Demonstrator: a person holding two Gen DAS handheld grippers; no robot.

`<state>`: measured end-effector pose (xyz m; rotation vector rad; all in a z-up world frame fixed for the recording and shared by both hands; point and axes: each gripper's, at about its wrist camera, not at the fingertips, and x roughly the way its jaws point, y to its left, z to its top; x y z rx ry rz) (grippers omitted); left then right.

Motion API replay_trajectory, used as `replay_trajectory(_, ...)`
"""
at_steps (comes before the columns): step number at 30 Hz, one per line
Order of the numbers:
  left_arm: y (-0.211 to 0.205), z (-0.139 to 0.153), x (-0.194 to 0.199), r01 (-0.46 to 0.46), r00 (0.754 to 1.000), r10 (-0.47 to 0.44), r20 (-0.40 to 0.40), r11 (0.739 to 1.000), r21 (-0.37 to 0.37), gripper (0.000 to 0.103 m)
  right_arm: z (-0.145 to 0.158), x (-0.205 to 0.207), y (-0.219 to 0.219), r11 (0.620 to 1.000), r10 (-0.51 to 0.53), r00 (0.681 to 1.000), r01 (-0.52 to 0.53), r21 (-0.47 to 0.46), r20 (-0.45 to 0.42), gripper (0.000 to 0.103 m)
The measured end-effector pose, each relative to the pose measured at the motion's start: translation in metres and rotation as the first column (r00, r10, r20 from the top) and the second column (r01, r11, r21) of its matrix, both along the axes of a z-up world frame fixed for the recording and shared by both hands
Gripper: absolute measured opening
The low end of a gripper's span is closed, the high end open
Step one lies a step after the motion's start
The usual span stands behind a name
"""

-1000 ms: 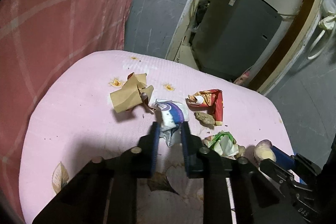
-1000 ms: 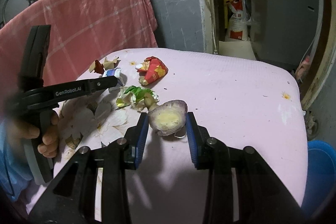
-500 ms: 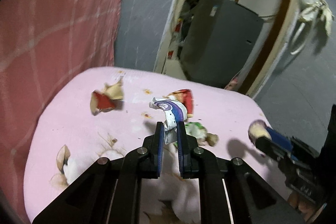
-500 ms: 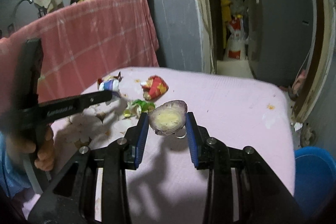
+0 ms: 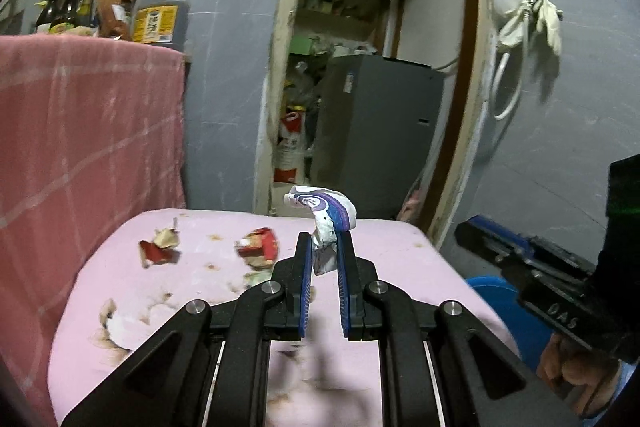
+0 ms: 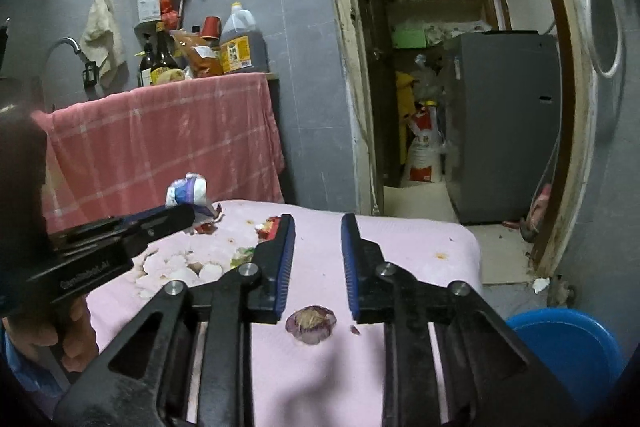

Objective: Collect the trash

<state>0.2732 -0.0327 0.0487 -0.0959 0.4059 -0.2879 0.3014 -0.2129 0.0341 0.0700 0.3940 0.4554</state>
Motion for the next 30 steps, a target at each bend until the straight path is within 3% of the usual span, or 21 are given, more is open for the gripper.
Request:
replay_trajectory(5,-0.008,-0.01,0.005,-0.001,0.996,-0.001,-0.085,1.0,-0.019,0.01,-0.019,0.009,-0.011,0.999,0.027,0.992,-0.022,0.042,-0.12,0.021)
replay_trajectory(7,-0.006,-0.018,0.005,-0.014,0.992,0.011,-0.122,1.0,-0.025,0.01,-0.025,0.011,-0.01,0.999,0.035,0.989,-0.03,0.031,-0.146,0.025)
replay_trajectory(9,0.0,-0.026,0.008,-0.028,0.987,0.024,-0.157,0.999,-0.026,0.01,-0.032,0.015,-0.004,0.999,0.051,0.982,-0.049,0.015,-0.18,0.035)
replay_trajectory(15,0.024,-0.04,0.021,-0.065,0.964,0.049,-0.26,0.997,-0.051,0.01,-0.054,0.026,0.019,0.993,0.089,0.954,-0.108,-0.051,-0.287,0.043)
replay_trajectory(23,0.043,-0.051,0.023,-0.089,0.95,0.064,-0.306,0.994,-0.067,0.01,-0.076,0.037,0.038,0.981,0.068,0.92,-0.131,-0.14,-0.386,0.042)
replay_trajectory(26,0.042,-0.05,0.021,-0.088,0.951,0.064,-0.303,0.994,-0.065,0.009,-0.076,0.037,0.037,0.982,0.054,0.921,-0.119,-0.148,-0.385,0.027)
replay_trajectory(30,0.038,-0.047,0.016,-0.079,0.958,0.063,-0.28,0.996,-0.049,0.01,-0.073,0.032,0.031,0.986,0.055,0.93,-0.109,-0.128,-0.364,0.026)
